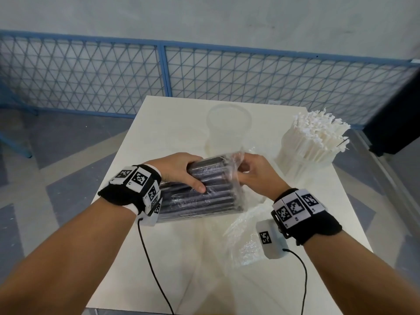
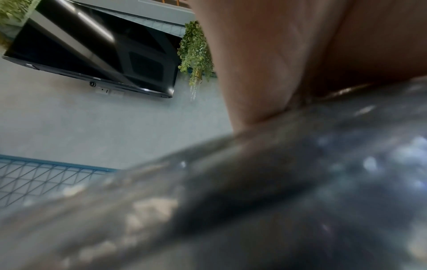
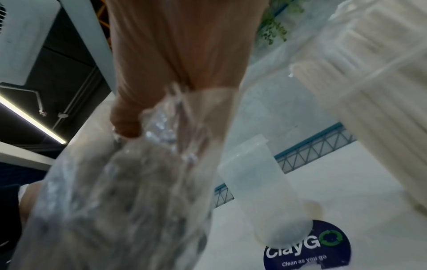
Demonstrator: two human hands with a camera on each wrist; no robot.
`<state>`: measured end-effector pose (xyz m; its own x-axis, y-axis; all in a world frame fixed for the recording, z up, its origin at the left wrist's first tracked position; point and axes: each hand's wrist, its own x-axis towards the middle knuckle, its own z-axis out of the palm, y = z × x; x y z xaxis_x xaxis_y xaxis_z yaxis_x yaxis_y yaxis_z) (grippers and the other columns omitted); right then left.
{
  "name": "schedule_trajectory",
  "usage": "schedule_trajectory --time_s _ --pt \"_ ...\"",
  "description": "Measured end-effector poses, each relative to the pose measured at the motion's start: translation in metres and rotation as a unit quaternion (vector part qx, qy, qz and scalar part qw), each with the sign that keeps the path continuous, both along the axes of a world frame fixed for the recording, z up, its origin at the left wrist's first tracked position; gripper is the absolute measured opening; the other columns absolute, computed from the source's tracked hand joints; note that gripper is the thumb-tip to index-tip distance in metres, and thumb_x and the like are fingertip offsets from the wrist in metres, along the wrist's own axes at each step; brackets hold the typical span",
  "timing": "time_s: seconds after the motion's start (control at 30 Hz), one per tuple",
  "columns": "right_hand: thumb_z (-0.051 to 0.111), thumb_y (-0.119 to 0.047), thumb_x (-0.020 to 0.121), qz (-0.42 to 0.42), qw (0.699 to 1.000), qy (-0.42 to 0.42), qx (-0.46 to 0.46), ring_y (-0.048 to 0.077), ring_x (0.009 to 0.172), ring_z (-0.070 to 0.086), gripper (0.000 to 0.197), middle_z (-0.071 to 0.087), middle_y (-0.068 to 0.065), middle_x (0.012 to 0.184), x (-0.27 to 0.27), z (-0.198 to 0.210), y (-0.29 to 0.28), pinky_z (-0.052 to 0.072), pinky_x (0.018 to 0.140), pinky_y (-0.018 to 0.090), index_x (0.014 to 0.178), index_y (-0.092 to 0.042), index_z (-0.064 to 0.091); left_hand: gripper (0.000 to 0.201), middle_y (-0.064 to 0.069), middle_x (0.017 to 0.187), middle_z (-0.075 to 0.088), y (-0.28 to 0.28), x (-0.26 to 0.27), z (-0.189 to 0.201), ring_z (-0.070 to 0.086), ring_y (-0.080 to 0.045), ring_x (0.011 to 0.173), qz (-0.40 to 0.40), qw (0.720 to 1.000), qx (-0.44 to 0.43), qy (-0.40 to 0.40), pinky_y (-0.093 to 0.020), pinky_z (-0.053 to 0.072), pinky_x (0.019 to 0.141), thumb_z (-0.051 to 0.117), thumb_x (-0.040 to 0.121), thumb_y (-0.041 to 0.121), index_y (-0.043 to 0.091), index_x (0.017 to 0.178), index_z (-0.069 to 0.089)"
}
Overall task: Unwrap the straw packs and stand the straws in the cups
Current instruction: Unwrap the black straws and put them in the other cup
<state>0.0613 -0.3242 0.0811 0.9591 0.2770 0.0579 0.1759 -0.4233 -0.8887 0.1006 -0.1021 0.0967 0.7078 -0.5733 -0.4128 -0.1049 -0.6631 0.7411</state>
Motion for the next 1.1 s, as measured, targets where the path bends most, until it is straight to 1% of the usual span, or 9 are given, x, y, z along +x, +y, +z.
schedule_trajectory --time_s 0.1,0.27,0.43,0.53,0.63,0.77,0.87,0.97,1.1 --pt "0.06 0.002 0.083 0.004 1.0 0.003 0.007 0.039 0.08 0.066 0.019 0.065 0.029 0.092 -0.001 -0.003 -0.004 0.058 0.062 0.038 0.102 0.001 0.062 0.042 0.003 0.104 0.069 -0.001 -0.002 0.0 0.063 -0.012 0.096 0.009 1.0 -0.004 -0.006 -0.025 0.048 0.088 0.08 0.069 0.026 0.02 0.105 0.061" --pt "0.053 -0.013 0.092 0.06 0.997 0.045 -0.01 0.038 0.084 0.065 0.031 0.065 -0.004 0.099 -0.008 0.01 -0.003 0.054 0.059 0.035 0.113 -0.035 0.054 0.035 0.002 0.106 0.067 -0.003 -0.006 0.001 0.062 -0.013 0.098 -0.018 1.0 0.016 -0.007 -0.023 0.046 0.089 0.073 0.076 0.028 0.02 0.108 0.059" --pt "0.062 -0.026 0.087 0.121 0.984 0.101 -0.082 0.023 0.095 0.066 0.044 0.056 -0.002 0.122 -0.007 0.017 -0.007 0.059 0.06 0.034 0.128 -0.032 0.045 0.025 0.02 0.091 0.063 -0.006 -0.008 0.007 0.059 0.004 0.085 -0.045 0.998 0.034 -0.012 -0.015 0.043 0.079 0.069 0.079 0.031 0.029 0.101 0.058" --pt "0.065 -0.039 0.082 0.067 0.991 0.005 -0.112 0.018 0.092 0.065 0.043 0.064 -0.003 0.108 -0.008 0.016 0.0 0.057 0.081 0.042 0.12 -0.026 0.051 0.012 0.02 0.083 0.062 -0.011 -0.008 0.012 0.058 0.013 0.069 -0.052 0.998 0.034 -0.015 -0.004 0.04 0.066 0.066 0.082 0.029 0.034 0.088 0.057" --pt "0.064 -0.047 0.08 -0.019 0.993 -0.056 -0.099 0.014 0.077 0.067 0.04 0.069 -0.004 0.09 -0.011 0.01 0.009 0.058 0.078 0.04 0.111 -0.023 0.056 0.011 0.01 0.087 0.064 -0.018 -0.01 0.019 0.06 0.008 0.074 -0.059 0.998 0.033 -0.017 -0.007 0.042 0.071 0.064 0.084 0.028 0.034 0.087 0.056" --pt "0.064 -0.036 0.084 -0.044 0.993 -0.094 -0.052 0.022 0.07 0.068 0.03 0.068 0.0 0.08 -0.016 0.009 0.011 0.058 0.069 0.036 0.105 -0.016 0.058 0.057 0.006 0.111 0.065 -0.026 -0.013 0.024 0.061 -0.01 0.101 -0.051 0.998 0.014 -0.017 -0.025 0.048 0.089 0.08 0.067 0.03 0.026 0.115 0.05" --pt "0.065 -0.025 0.085 -0.061 0.995 -0.07 0.038 0.006 0.067 0.065 0.019 0.064 -0.004 0.076 -0.018 0.007 0.005 0.053 0.062 0.02 0.1 -0.016 0.057 0.078 0.007 0.11 0.062 -0.023 -0.01 0.024 0.059 -0.009 0.1 -0.054 0.995 0.047 -0.065 -0.026 0.046 0.087 0.087 0.055 0.034 0.029 0.118 0.042" --pt "0.067 -0.019 0.082 -0.063 0.995 -0.052 0.053 0.007 0.076 0.061 0.016 0.064 -0.001 0.083 -0.021 0.003 0.001 0.047 0.07 0.011 0.096 -0.014 0.059 0.066 0.008 0.103 0.064 -0.016 -0.008 0.017 0.06 -0.009 0.097 -0.049 0.993 0.066 -0.081 -0.023 0.044 0.08 0.088 0.053 0.036 0.027 0.106 0.049" --pt "0.068 -0.012 0.081 -0.068 0.993 -0.028 0.09 0.014 0.08 0.062 0.015 0.067 0.008 0.089 -0.024 0.002 -0.002 0.051 0.079 0.025 0.095 -0.013 0.062 0.049 0.013 0.096 0.06 -0.011 -0.01 0.008 0.057 -0.008 0.092 -0.028 0.995 0.067 -0.074 -0.019 0.041 0.074 0.086 0.057 0.034 0.031 0.094 0.053"
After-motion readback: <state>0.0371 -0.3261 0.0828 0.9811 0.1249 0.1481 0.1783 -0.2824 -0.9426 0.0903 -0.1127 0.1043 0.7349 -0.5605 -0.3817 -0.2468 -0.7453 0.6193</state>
